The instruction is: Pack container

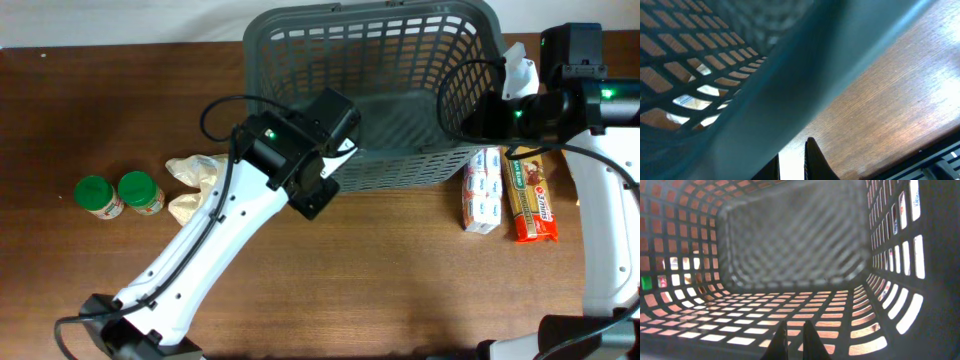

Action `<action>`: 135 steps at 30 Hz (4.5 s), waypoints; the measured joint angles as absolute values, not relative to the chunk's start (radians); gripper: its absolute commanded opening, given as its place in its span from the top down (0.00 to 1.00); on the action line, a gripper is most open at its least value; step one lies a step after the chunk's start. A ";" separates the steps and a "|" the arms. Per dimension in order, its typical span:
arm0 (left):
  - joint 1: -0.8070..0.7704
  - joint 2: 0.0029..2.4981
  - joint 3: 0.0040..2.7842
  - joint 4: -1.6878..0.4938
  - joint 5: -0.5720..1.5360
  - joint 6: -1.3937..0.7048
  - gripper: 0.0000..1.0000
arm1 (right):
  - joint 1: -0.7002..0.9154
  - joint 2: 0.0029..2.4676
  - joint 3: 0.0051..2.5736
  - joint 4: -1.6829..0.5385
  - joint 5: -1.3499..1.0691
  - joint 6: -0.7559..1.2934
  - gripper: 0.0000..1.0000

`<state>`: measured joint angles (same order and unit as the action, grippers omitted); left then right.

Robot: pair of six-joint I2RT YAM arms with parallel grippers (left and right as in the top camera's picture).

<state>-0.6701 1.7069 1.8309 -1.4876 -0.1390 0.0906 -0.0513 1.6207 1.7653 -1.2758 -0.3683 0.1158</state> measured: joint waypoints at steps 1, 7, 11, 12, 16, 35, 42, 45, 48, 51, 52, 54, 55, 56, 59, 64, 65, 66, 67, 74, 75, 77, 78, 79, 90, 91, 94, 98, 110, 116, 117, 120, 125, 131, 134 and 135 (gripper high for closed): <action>-0.667 1.707 1.831 -1.488 -0.139 0.091 0.98 | -0.051 1.621 1.765 -1.274 -0.369 0.115 0.96; -0.665 1.704 1.838 -1.523 -0.139 0.086 0.98 | -0.051 1.605 1.765 -1.192 -0.408 0.108 0.96; -0.665 1.664 1.905 -1.575 -0.131 0.078 0.98 | -0.067 1.536 1.780 -1.113 -0.414 0.105 0.96; -0.665 1.638 1.925 -1.574 -0.131 0.077 0.97 | -0.078 1.523 1.793 -1.100 -0.416 0.105 0.96; -0.654 1.480 1.972 -1.572 -0.144 0.064 0.88 | -0.155 1.462 1.841 -1.080 -0.421 0.105 0.96; -0.435 1.282 1.993 -1.637 -0.226 0.056 0.82 | -0.353 1.812 1.851 -1.047 -0.496 0.192 0.96; -0.435 1.297 1.992 -1.653 -0.226 0.056 0.82 | -0.312 1.847 1.851 -1.047 -0.598 0.199 0.96; -0.435 1.297 1.992 -1.658 -0.226 0.056 0.82 | -0.288 1.847 1.851 -1.055 -0.619 0.198 0.96; -0.435 1.297 1.992 -1.664 -0.226 0.056 0.82 | -0.252 1.847 1.851 -1.061 -0.626 0.198 0.96; -0.435 1.297 1.992 -1.674 -0.226 0.056 0.82 | -0.220 1.847 1.851 -1.061 -0.630 0.198 0.96; -0.435 1.297 1.992 -1.679 -0.226 0.056 0.82 | -0.211 1.847 1.851 -1.061 -0.630 0.199 0.96; -0.435 1.297 1.992 -1.684 -0.226 0.056 0.80 | -0.201 1.847 1.851 -1.061 -0.629 0.198 0.96; -0.435 1.297 1.992 -1.684 -0.226 0.056 0.77 | -0.201 1.847 1.851 -1.061 -0.629 0.198 0.96; -0.435 1.297 1.992 -1.684 -0.226 0.056 0.74 | -0.204 1.847 1.851 -1.062 -0.627 0.199 0.96; -0.435 1.297 1.992 -1.684 -0.225 0.054 0.50 | -0.234 1.847 1.851 -1.071 -0.626 0.199 0.96; -0.435 1.297 1.992 -1.685 -0.226 0.045 0.37 | -0.382 1.839 1.851 -1.116 -0.581 0.197 0.96; -0.435 1.297 1.992 -1.686 -0.226 0.043 0.31 | -0.430 1.833 1.851 -1.130 -0.556 0.198 0.96; -0.435 1.297 1.992 -1.686 -0.226 0.040 0.27 | -0.473 1.825 1.851 -1.142 -0.535 0.197 0.96; -0.435 1.297 1.992 -1.687 -0.226 0.034 0.18 | -0.512 1.818 1.851 -1.149 -0.519 0.198 0.96; -0.435 1.297 1.992 -1.686 -0.226 0.021 0.01 | -0.749 1.762 1.851 -1.163 -0.458 0.211 0.96; -0.435 1.297 1.992 -1.686 -0.226 0.021 0.01 | -0.764 1.760 1.851 -1.163 -0.453 0.213 0.96; -0.435 1.297 1.992 -1.686 -0.226 0.021 0.01 | -0.786 1.760 1.851 -1.162 -0.448 0.215 0.96; -0.435 1.297 1.992 -1.686 -0.226 0.021 0.01 | -0.791 1.760 1.851 -1.162 -0.446 0.216 0.96; -0.435 1.297 1.992 -1.686 -0.226 0.021 0.01 | -0.796 1.760 1.851 -1.159 -0.444 0.218 0.96; -0.435 1.297 1.992 -1.686 -0.226 0.021 0.01 | -0.775 1.760 1.851 -1.170 -0.312 0.204 0.19; -0.435 1.297 1.992 -1.686 -0.226 0.021 0.01 | -0.772 1.760 1.851 -1.171 -0.302 0.193 0.14; -0.435 1.297 1.992 -1.686 -0.226 0.021 0.01 | -0.767 1.760 1.851 -1.162 -0.249 0.154 0.04; -0.435 1.297 1.992 -1.686 -0.226 0.021 0.01 | -0.765 1.763 1.851 -1.129 -0.177 0.090 0.01; -0.435 1.297 1.992 -1.686 -0.226 0.021 0.01 | -0.728 2.022 1.849 -1.134 -0.026 -0.133 0.01; -0.435 1.297 1.992 -1.686 -0.226 0.021 0.01 | -0.671 2.074 1.848 -1.095 0.038 -0.262 0.01; -0.435 1.297 1.992 -1.686 -0.226 0.021 0.01 | -0.658 2.080 1.848 -1.090 0.054 -0.273 0.01; -0.435 1.297 1.992 -1.686 -0.226 0.021 0.01 | -0.608 2.109 1.848 -1.071 0.133 -0.308 0.01; -0.435 1.297 1.992 -1.686 -0.226 0.021 0.01 | -0.537 2.146 1.848 -1.011 0.235 -0.373 0.01; -0.435 1.297 1.992 -1.686 -0.226 0.021 0.01 | -0.503 2.147 1.848 -0.937 0.311 -0.405 0.01; -0.435 1.297 1.992 -1.686 -0.226 0.021 0.01 | -0.508 2.147 1.848 -0.929 0.329 -0.405 0.01; -0.435 1.297 1.992 -1.686 -0.226 0.021 0.01 | -0.511 2.147 1.848 -0.929 0.333 -0.404 0.01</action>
<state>-0.4351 1.2972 1.9923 -1.6859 -0.2256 0.0212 -0.5110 2.1468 1.8484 -0.9295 0.3328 -0.4042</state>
